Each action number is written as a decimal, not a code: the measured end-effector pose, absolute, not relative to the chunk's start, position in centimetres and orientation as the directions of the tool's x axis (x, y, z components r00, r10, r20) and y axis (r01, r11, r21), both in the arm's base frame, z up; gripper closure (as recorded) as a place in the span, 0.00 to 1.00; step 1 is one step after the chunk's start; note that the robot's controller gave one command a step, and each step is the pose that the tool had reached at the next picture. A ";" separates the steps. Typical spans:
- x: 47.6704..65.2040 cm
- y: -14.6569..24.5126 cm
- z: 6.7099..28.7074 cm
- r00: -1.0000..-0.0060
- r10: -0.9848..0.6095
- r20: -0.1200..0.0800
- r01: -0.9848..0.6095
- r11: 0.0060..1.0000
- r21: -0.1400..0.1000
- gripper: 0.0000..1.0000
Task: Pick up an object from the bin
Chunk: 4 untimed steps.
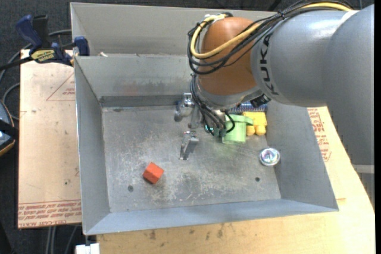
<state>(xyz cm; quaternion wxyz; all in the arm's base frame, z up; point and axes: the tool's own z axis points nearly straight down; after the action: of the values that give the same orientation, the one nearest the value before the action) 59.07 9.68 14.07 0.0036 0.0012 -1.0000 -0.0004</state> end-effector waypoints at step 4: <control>48.8 16.7 7.6 -0.772 -0.635 -0.026 -0.635 0.772 -0.008 0.00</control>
Offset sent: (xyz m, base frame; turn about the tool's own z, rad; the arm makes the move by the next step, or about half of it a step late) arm -0.0608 0.0840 -0.0247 -0.1079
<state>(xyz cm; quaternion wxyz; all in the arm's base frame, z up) 48.79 16.73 7.64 -0.0135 0.3375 -0.9412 -0.0006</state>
